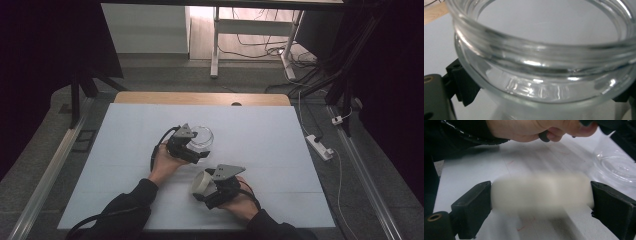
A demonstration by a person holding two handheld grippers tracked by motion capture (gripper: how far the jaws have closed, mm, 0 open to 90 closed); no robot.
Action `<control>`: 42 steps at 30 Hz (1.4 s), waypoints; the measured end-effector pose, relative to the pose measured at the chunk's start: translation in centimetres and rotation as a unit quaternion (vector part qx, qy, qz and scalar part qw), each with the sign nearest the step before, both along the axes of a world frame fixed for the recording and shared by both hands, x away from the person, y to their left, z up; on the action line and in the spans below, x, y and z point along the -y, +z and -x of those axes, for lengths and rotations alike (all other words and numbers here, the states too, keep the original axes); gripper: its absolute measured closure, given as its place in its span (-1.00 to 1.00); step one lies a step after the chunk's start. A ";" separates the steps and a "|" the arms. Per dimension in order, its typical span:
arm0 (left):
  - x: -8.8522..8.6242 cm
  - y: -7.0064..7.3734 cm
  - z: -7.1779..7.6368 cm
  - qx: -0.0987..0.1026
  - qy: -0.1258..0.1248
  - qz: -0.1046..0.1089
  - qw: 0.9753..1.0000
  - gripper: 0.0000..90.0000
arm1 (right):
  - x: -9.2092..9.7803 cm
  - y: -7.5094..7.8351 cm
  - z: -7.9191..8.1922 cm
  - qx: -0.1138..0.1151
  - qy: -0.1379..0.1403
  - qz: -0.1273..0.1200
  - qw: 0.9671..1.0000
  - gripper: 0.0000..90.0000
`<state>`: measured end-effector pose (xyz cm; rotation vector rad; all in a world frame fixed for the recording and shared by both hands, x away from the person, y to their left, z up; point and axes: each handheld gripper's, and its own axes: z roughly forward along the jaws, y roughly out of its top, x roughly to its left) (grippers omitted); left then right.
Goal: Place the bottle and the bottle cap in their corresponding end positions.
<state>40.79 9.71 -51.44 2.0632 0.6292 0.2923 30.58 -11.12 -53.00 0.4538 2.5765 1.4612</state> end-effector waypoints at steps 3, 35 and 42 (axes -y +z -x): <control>0.3 -0.3 -0.4 -0.003 0.002 0.001 1.000 -0.83 | 0.0 0.0 -0.1 -0.002 -0.001 -0.001 1.000 -0.84; 0.7 -1.4 -1.0 -0.002 -0.010 -0.019 1.000 -0.84 | -0.2 -0.9 -0.6 -0.039 -0.028 0.093 0.995 -0.82; 0.8 -1.2 -1.0 -0.006 -0.005 -0.022 1.000 -0.85 | -0.2 -0.8 -0.5 -0.038 -0.030 0.089 0.995 -0.84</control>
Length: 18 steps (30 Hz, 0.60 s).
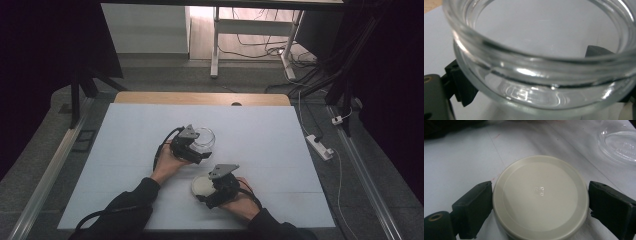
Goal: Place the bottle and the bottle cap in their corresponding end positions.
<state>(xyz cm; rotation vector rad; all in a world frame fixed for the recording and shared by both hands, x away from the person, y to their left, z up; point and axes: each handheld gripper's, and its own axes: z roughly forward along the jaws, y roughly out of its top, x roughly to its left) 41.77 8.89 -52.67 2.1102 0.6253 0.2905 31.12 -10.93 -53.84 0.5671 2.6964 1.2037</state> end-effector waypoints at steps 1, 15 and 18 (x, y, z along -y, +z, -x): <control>0.0 0.0 0.0 0.000 0.001 -0.001 1.000 -0.85 | 0.0 0.0 0.0 -0.002 -0.001 -0.001 1.000 -0.85; -1.0 0.9 0.6 0.000 0.008 0.014 1.000 -1.00 | 0.2 0.7 0.1 -0.001 -0.002 -0.028 1.000 -0.92; -1.3 1.2 0.7 -0.003 0.012 0.020 1.000 -1.00 | 0.2 0.9 0.2 0.000 -0.001 -0.034 0.999 -0.94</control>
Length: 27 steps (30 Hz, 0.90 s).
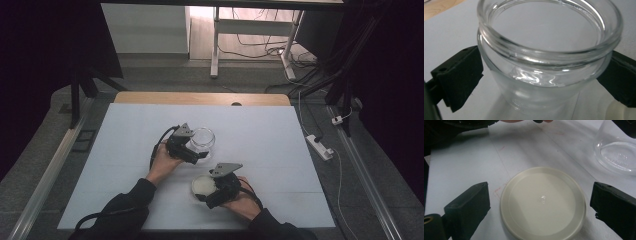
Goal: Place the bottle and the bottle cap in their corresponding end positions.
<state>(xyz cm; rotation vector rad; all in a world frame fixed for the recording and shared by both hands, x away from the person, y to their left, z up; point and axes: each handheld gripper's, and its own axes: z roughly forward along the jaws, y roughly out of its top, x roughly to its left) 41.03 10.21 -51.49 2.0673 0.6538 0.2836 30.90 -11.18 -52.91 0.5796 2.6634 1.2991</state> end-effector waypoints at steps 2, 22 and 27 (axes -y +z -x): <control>-0.3 0.2 0.1 -0.002 0.002 0.003 1.000 -1.00 | 0.0 0.2 0.1 0.001 0.001 -0.004 1.000 -0.95; -3.4 2.3 3.4 -0.008 0.006 0.029 1.000 -1.00 | 1.7 2.4 0.8 0.006 0.001 -0.050 0.999 -1.00; -3.9 3.0 4.7 -0.007 0.003 0.032 0.999 -1.00 | 2.4 3.0 0.9 0.011 -0.005 -0.059 0.998 -1.00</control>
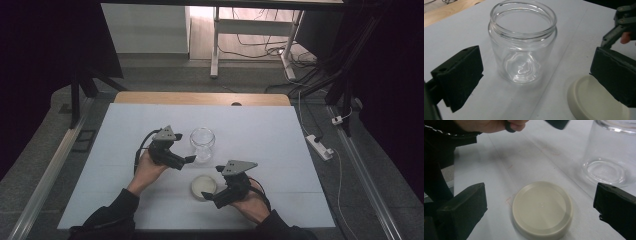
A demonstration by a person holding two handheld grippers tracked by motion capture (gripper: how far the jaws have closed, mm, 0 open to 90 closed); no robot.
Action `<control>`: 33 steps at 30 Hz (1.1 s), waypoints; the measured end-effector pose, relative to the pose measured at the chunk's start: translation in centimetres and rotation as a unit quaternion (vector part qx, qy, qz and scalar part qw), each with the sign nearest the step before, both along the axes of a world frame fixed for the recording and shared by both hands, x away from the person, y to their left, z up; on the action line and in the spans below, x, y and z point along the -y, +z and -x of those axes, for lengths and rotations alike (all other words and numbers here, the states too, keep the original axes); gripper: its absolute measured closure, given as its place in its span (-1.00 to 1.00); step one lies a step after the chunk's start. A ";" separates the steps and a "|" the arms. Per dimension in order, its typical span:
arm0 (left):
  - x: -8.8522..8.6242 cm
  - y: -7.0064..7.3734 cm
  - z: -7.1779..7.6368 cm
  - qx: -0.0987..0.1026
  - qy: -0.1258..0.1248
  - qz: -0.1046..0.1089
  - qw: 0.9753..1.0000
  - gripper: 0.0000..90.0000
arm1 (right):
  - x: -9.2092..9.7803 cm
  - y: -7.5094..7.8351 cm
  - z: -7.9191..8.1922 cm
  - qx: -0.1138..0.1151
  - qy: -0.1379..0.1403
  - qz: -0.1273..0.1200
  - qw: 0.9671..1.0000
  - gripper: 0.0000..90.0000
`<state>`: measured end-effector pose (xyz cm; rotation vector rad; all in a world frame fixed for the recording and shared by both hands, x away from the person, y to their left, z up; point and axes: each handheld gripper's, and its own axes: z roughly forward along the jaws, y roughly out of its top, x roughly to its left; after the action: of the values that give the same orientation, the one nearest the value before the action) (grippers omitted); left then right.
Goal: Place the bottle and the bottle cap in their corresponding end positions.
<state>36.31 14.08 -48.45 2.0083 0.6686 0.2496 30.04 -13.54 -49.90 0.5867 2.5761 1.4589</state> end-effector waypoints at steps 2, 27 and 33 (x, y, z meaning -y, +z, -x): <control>-0.2 0.3 0.5 0.001 0.000 0.001 1.000 -1.00 | 0.2 0.2 0.1 0.000 -0.002 -0.003 1.000 -1.00; -5.5 1.6 8.4 0.001 0.021 0.032 0.999 -1.00 | 4.4 2.5 1.4 0.024 -0.043 -0.026 0.998 -1.00; -7.2 1.4 10.3 -0.002 0.037 0.033 0.999 -1.00 | 5.9 2.8 1.9 0.032 -0.062 -0.025 0.997 -1.00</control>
<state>26.05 21.23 -47.06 1.9234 0.7462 0.2645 28.17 -19.44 -47.11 0.6814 2.4143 1.4794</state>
